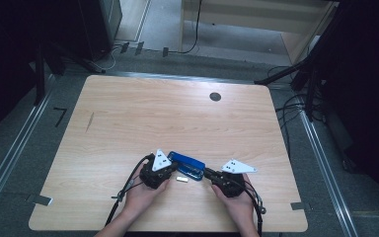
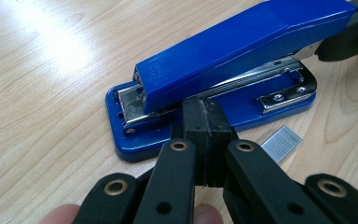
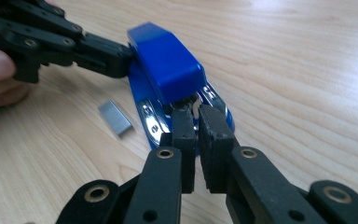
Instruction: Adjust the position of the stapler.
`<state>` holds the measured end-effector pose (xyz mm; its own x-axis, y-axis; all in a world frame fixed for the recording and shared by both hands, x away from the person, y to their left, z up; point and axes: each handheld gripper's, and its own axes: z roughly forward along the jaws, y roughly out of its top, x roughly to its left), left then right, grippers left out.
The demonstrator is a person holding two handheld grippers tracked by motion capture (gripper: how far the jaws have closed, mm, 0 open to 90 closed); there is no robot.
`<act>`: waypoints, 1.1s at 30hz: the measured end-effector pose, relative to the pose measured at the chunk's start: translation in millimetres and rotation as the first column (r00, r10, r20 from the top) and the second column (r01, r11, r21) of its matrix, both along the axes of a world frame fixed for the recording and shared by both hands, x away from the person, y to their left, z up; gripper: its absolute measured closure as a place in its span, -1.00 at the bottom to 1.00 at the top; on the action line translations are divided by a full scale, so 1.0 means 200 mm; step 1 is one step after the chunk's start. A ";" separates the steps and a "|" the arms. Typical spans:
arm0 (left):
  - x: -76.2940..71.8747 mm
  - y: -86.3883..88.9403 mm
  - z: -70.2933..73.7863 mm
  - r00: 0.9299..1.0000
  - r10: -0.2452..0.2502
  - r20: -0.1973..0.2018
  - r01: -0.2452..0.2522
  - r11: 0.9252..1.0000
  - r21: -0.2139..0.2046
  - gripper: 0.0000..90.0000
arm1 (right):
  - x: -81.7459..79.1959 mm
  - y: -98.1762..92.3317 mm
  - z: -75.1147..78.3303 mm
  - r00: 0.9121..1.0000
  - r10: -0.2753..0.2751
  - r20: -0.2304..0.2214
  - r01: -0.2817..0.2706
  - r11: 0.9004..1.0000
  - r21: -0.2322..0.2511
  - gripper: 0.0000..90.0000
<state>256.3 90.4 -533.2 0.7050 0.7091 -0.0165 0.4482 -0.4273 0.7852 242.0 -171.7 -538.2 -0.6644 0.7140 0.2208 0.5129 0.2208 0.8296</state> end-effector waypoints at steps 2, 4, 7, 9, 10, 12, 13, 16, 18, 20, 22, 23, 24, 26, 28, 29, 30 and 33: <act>0.00 0.00 0.00 1.000 -0.003 -0.005 0.003 1.000 -0.003 1.00 | 0.00 0.00 0.00 1.000 0.005 0.004 -0.005 1.000 0.005 0.93; 0.00 0.00 0.00 1.000 -0.003 -0.008 0.003 1.000 -0.005 1.00 | -0.01 0.01 0.02 1.000 0.015 0.015 -0.015 1.000 -0.002 0.96; 0.00 0.00 0.00 1.000 -0.013 -0.019 0.013 1.000 0.018 1.00 | -0.01 0.01 0.02 1.000 0.017 0.023 -0.017 1.000 -0.004 0.97; 0.00 -0.01 0.00 1.000 -0.015 -0.013 0.016 0.999 0.032 1.00 | -0.01 0.01 0.03 1.000 0.013 0.027 -0.013 1.000 0.001 0.98; 0.00 -0.01 0.00 1.000 -0.013 -0.011 0.014 0.999 0.035 1.00 | 0.00 0.01 0.04 0.999 0.012 0.033 -0.013 1.000 0.014 0.99; 0.00 -0.01 0.00 1.000 -0.013 -0.015 0.013 0.999 0.030 1.00 | 0.00 0.01 0.05 0.999 0.013 0.040 -0.014 1.000 0.020 0.99; 0.00 -0.01 0.00 1.000 -0.017 -0.015 0.017 1.000 0.023 1.00 | 0.00 0.01 0.05 0.999 0.013 0.040 -0.014 1.000 0.020 0.99; 0.00 0.01 0.00 1.000 -0.012 -0.013 0.012 1.000 -0.011 1.00 | 0.00 0.01 0.08 0.998 0.014 0.058 -0.016 0.999 0.029 0.98; 0.00 0.00 0.00 1.000 -0.014 -0.009 0.014 1.000 -0.010 1.00 | 0.01 0.02 0.10 0.998 0.015 0.064 -0.018 0.999 0.035 0.98; -0.01 -0.01 0.00 1.000 -0.020 -0.007 0.020 1.000 -0.024 1.00 | 0.01 0.02 0.10 0.997 0.016 0.070 -0.018 0.999 0.035 0.98; -0.01 -0.03 0.00 1.000 -0.029 0.003 0.029 0.999 -0.024 1.00 | 0.01 0.02 0.12 0.997 0.017 0.076 -0.019 0.999 0.033 0.98; -0.01 -0.03 0.00 1.000 -0.029 0.003 0.029 0.999 -0.024 1.00 | 0.01 0.02 0.12 0.997 0.017 0.076 -0.019 0.999 0.033 0.98; -0.01 -0.05 0.00 0.999 -0.042 0.004 0.042 0.999 -0.021 1.00 | 0.02 0.03 0.13 0.996 0.019 0.083 -0.022 0.999 0.032 0.98; -0.01 -0.07 0.00 0.999 -0.043 0.001 0.043 0.999 -0.005 1.00 | 0.02 0.03 0.14 0.996 0.021 0.083 -0.023 0.999 0.031 0.98; 0.00 -0.07 0.00 0.999 -0.036 0.000 0.036 0.999 -0.010 1.00 | 0.02 0.03 0.15 0.996 0.025 0.085 -0.027 0.999 0.023 0.98; 0.00 -0.07 0.00 0.999 -0.036 0.000 0.036 0.999 -0.010 1.00 | 0.02 0.03 0.15 0.996 0.025 0.085 -0.027 0.999 0.023 0.98; 0.00 -0.07 0.00 0.999 -0.032 -0.004 0.032 0.999 -0.009 1.00 | 0.02 0.03 0.15 0.996 0.027 0.087 -0.029 0.999 0.022 0.98; 0.00 -0.07 0.00 1.000 -0.025 0.002 0.025 1.000 -0.003 1.00 | 0.02 0.04 0.17 0.995 0.031 0.094 -0.033 0.999 0.013 0.99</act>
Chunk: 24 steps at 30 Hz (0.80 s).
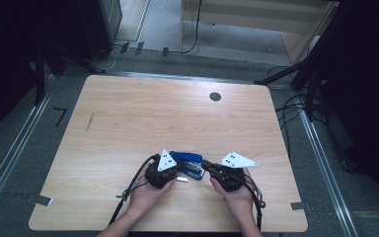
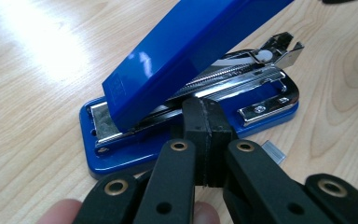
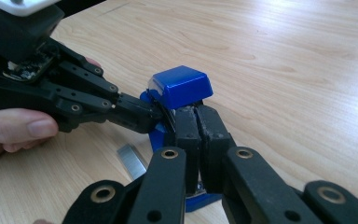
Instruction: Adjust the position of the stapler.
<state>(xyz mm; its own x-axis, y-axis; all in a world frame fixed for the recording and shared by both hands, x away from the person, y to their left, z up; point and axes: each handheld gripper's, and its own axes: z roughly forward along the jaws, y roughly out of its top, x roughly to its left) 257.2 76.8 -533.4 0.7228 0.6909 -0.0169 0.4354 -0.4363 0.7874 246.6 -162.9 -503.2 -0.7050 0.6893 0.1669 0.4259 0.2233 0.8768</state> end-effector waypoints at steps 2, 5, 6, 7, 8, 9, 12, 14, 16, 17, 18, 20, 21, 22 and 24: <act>0.00 -0.01 0.00 1.000 0.005 0.010 -0.005 1.000 0.010 1.00 | 0.00 0.01 0.01 1.000 0.003 0.008 -0.003 1.000 -0.002 0.99; 0.00 -0.01 0.00 1.000 0.003 0.012 -0.003 1.000 0.008 1.00 | 0.01 0.02 0.03 1.000 0.006 0.017 -0.006 1.000 -0.003 0.99; 0.00 -0.01 0.00 1.000 0.003 0.012 -0.003 1.000 0.008 1.00 | 0.01 0.02 0.03 1.000 0.006 0.017 -0.006 1.000 -0.003 0.99; -0.01 -0.01 0.00 1.000 0.001 0.015 -0.001 1.000 0.013 1.00 | 0.02 0.02 0.04 1.000 -0.001 0.017 0.001 1.000 -0.010 1.00; -0.01 -0.01 0.00 1.000 0.001 0.015 -0.001 1.000 0.013 1.00 | 0.02 0.02 0.04 1.000 -0.001 0.017 0.001 1.000 -0.010 1.00; 0.00 -0.01 0.00 1.000 0.000 0.014 0.000 1.000 0.013 1.00 | 0.02 0.03 0.05 1.000 0.000 0.021 0.001 1.000 -0.010 1.00; 0.00 -0.01 0.00 1.000 0.000 0.009 0.000 1.000 0.011 1.00 | 0.03 0.03 0.06 1.000 0.002 0.021 -0.002 1.000 -0.012 1.00; 0.00 -0.01 0.00 1.000 -0.002 0.013 0.001 1.000 0.015 1.00 | 0.03 0.04 0.07 1.000 0.006 0.021 -0.006 1.000 -0.010 1.00; -0.01 -0.01 0.00 1.000 -0.001 0.017 0.000 1.000 0.019 1.00 | 0.03 0.04 0.07 1.000 0.005 0.018 -0.005 1.000 -0.002 1.00; -0.01 -0.01 0.00 1.000 0.000 0.021 -0.001 1.000 0.023 1.00 | 0.02 0.04 0.07 1.000 0.005 0.012 -0.005 1.000 0.006 1.00; -0.01 -0.01 0.00 1.000 0.000 0.021 -0.001 1.000 0.023 1.00 | 0.02 0.04 0.07 1.000 0.005 0.008 -0.005 1.000 0.008 1.00; -0.01 -0.01 0.00 1.000 0.000 0.024 0.000 1.000 0.026 1.00 | 0.02 0.04 0.07 1.000 0.006 0.007 -0.007 1.000 0.008 1.00; -0.01 -0.01 0.00 1.000 -0.001 0.023 0.001 1.000 0.027 1.00 | 0.02 0.04 0.07 1.000 0.009 -0.001 -0.009 1.000 0.012 1.00; -0.01 -0.01 0.00 1.000 -0.001 0.023 0.001 1.000 0.027 1.00 | 0.02 0.04 0.07 1.000 0.009 -0.001 -0.009 1.000 0.012 1.00; -0.01 -0.01 0.00 1.000 -0.001 0.023 0.000 1.000 0.026 1.00 | 0.02 0.04 0.07 1.000 0.009 -0.002 -0.009 1.000 0.016 1.00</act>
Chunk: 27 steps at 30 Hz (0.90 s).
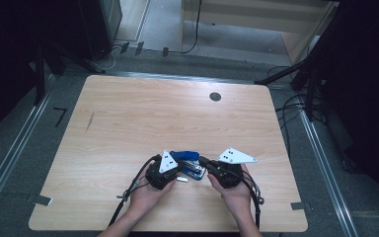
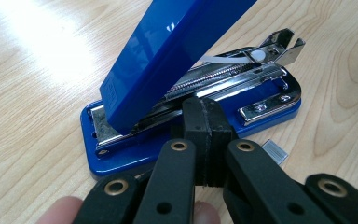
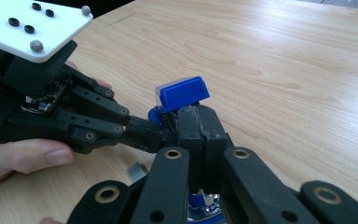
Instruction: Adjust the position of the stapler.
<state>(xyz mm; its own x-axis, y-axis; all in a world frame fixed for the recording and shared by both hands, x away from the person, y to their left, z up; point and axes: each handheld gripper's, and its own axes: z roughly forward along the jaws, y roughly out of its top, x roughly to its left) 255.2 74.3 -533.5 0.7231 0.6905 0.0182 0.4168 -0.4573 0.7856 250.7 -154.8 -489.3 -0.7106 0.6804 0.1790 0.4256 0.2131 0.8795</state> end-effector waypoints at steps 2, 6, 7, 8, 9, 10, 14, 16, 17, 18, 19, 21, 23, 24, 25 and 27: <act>0.00 0.00 0.00 1.000 0.000 0.001 0.000 1.000 0.000 1.00 | 0.00 0.00 0.00 1.000 -0.002 -0.002 0.002 1.000 0.003 1.00; 0.00 0.00 0.00 1.000 0.000 0.004 0.000 1.000 0.003 1.00 | 0.00 0.00 0.00 1.000 -0.008 -0.009 0.008 1.000 0.013 1.00; 0.00 0.00 0.00 1.000 0.000 0.005 0.000 1.000 0.004 1.00 | 0.00 0.00 0.00 1.000 -0.007 -0.009 0.007 1.000 0.013 1.00; 0.00 0.00 0.00 1.000 0.001 0.005 -0.001 1.000 0.003 1.00 | 0.00 0.00 0.00 1.000 -0.007 -0.010 0.007 1.000 0.014 1.00; 0.00 0.00 0.00 1.000 0.000 0.005 0.000 1.000 0.005 1.00 | 0.00 0.00 0.00 1.000 -0.006 -0.011 0.006 1.000 0.017 1.00; 0.00 0.00 0.00 1.000 0.000 0.006 0.000 1.000 0.005 1.00 | 0.00 0.01 0.00 1.000 -0.007 -0.009 0.007 1.000 0.016 1.00; 0.00 0.00 0.00 1.000 0.001 0.010 -0.001 1.000 0.007 1.00 | 0.00 0.01 0.01 1.000 -0.007 -0.005 0.007 1.000 0.022 1.00; 0.00 0.00 0.00 1.000 0.001 0.009 -0.001 1.000 0.005 1.00 | 0.00 0.02 0.02 1.000 -0.005 0.001 0.005 1.000 0.021 1.00; 0.00 0.00 0.00 1.000 0.001 0.008 -0.001 1.000 0.005 1.00 | 0.00 0.02 0.02 1.000 -0.001 0.004 0.001 1.000 0.022 1.00; 0.00 0.00 0.00 1.000 0.001 0.008 -0.001 1.000 0.004 1.00 | 0.00 0.03 0.03 1.000 -0.001 0.006 0.001 1.000 0.022 1.00; 0.00 0.00 0.00 1.000 0.001 0.008 -0.001 1.000 0.004 1.00 | 0.01 0.03 0.03 1.000 0.001 0.012 -0.002 1.000 0.021 1.00; 0.00 0.00 0.00 1.000 0.001 0.006 -0.001 1.000 0.004 1.00 | 0.01 0.04 0.04 1.000 0.003 0.014 -0.003 1.000 0.025 1.00; 0.00 0.00 0.00 1.000 0.001 0.006 -0.001 1.000 0.003 1.00 | 0.02 0.04 0.04 1.000 0.004 0.015 -0.005 1.000 0.027 1.00; 0.00 0.00 0.00 1.000 0.001 0.006 -0.001 1.000 0.003 1.00 | 0.02 0.04 0.05 1.000 0.007 0.015 -0.007 1.000 0.025 1.00; 0.00 0.00 0.00 1.000 0.001 0.006 -0.001 1.000 0.004 1.00 | 0.02 0.05 0.05 1.000 0.009 0.020 -0.010 1.000 0.025 1.00; 0.00 0.00 0.00 1.000 0.001 0.007 -0.001 1.000 0.004 1.00 | 0.03 0.06 0.06 1.000 0.012 0.024 -0.013 1.000 0.023 1.00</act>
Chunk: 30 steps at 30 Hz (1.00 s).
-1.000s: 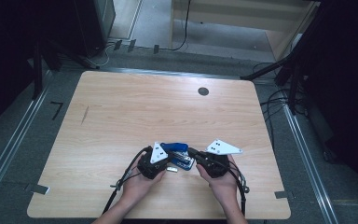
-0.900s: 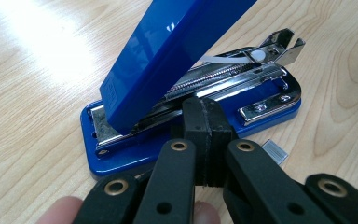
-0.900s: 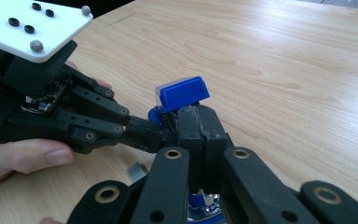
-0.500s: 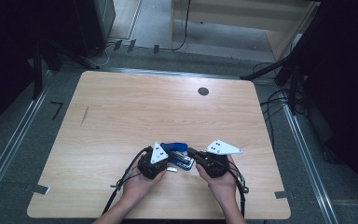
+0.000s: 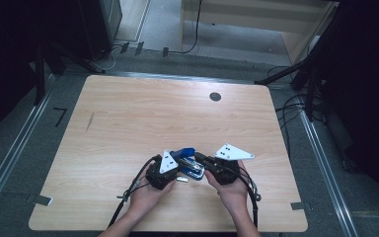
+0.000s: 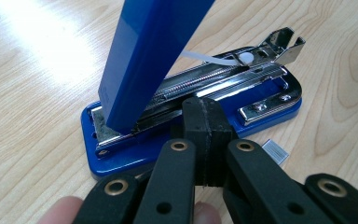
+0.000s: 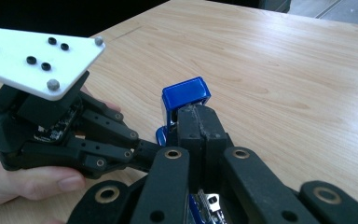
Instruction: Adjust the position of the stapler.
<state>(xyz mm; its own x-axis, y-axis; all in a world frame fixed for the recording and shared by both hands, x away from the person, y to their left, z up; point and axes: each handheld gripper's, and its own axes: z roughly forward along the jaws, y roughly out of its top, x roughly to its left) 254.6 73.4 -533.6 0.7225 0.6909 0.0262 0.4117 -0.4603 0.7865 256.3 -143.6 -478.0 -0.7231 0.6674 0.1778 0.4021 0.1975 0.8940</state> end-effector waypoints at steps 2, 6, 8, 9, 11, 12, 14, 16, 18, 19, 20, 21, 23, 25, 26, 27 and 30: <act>0.00 0.00 0.00 1.000 0.000 0.000 0.000 1.000 0.000 1.00 | 0.01 0.00 0.00 1.000 0.000 0.003 0.000 1.000 0.002 1.00; 0.00 0.00 0.00 1.000 0.000 0.002 0.000 1.000 0.002 1.00 | 0.02 0.01 0.01 1.000 0.006 0.009 -0.006 1.000 0.001 1.00; 0.00 0.00 0.00 1.000 0.000 0.002 0.000 1.000 0.002 1.00 | 0.02 0.02 0.02 1.000 0.007 0.011 -0.007 1.000 -0.002 1.00; 0.00 0.00 0.00 1.000 0.001 0.004 -0.001 1.000 0.003 1.00 | 0.02 0.02 0.02 1.000 0.010 0.012 -0.010 1.000 -0.001 1.00; 0.00 0.00 0.00 1.000 0.000 0.006 0.000 1.000 0.004 1.00 | 0.02 0.03 0.03 1.000 0.013 0.017 -0.013 1.000 -0.006 1.00; 0.00 0.00 0.00 1.000 0.000 0.006 0.000 1.000 0.007 1.00 | 0.02 0.04 0.03 1.000 0.014 0.018 -0.014 1.000 -0.006 1.00; 0.00 0.00 0.00 1.000 0.000 0.005 0.000 1.000 0.004 1.00 | 0.03 0.05 0.04 1.000 0.016 0.020 -0.015 1.000 -0.007 1.00; 0.00 0.00 0.00 1.000 0.001 0.004 -0.001 1.000 0.002 1.00 | 0.03 0.05 0.04 1.000 0.018 0.023 -0.018 1.000 -0.006 1.00; 0.00 0.00 0.00 1.000 0.002 0.005 -0.002 1.000 0.003 1.00 | 0.04 0.06 0.04 0.999 0.018 0.027 -0.018 1.000 -0.002 1.00; 0.00 0.00 0.00 1.000 0.001 0.007 -0.001 1.000 0.005 1.00 | 0.04 0.06 0.04 0.999 0.018 0.026 -0.018 1.000 0.002 1.00; 0.00 0.00 0.00 1.000 0.003 0.008 -0.003 1.000 0.008 1.00 | 0.04 0.06 0.04 0.999 0.018 0.027 -0.019 1.000 0.006 1.00; 0.00 0.00 0.00 1.000 0.003 0.008 -0.003 1.000 0.007 1.00 | 0.04 0.06 0.04 0.999 0.018 0.027 -0.018 1.000 0.009 1.00; 0.00 0.00 0.00 1.000 0.003 0.010 -0.003 1.000 0.013 1.00 | 0.04 0.06 0.04 0.999 0.018 0.028 -0.019 1.000 0.014 1.00; 0.00 -0.01 0.00 1.000 0.002 0.013 -0.002 1.000 0.012 1.00 | 0.04 0.07 0.04 0.999 0.020 0.033 -0.021 1.000 0.019 1.00; -0.01 -0.01 0.00 1.000 0.004 0.014 -0.004 1.000 0.009 1.00 | 0.04 0.08 0.04 0.999 0.019 0.033 -0.019 1.000 0.022 1.00; -0.01 -0.01 0.00 1.000 0.007 0.016 -0.007 1.000 0.005 1.00 | 0.04 0.08 0.04 0.999 0.019 0.031 -0.020 0.999 0.024 1.00; -0.01 -0.01 0.00 1.000 0.006 0.016 -0.006 1.000 0.008 1.00 | 0.05 0.09 0.05 0.999 0.027 0.037 -0.028 0.999 0.024 1.00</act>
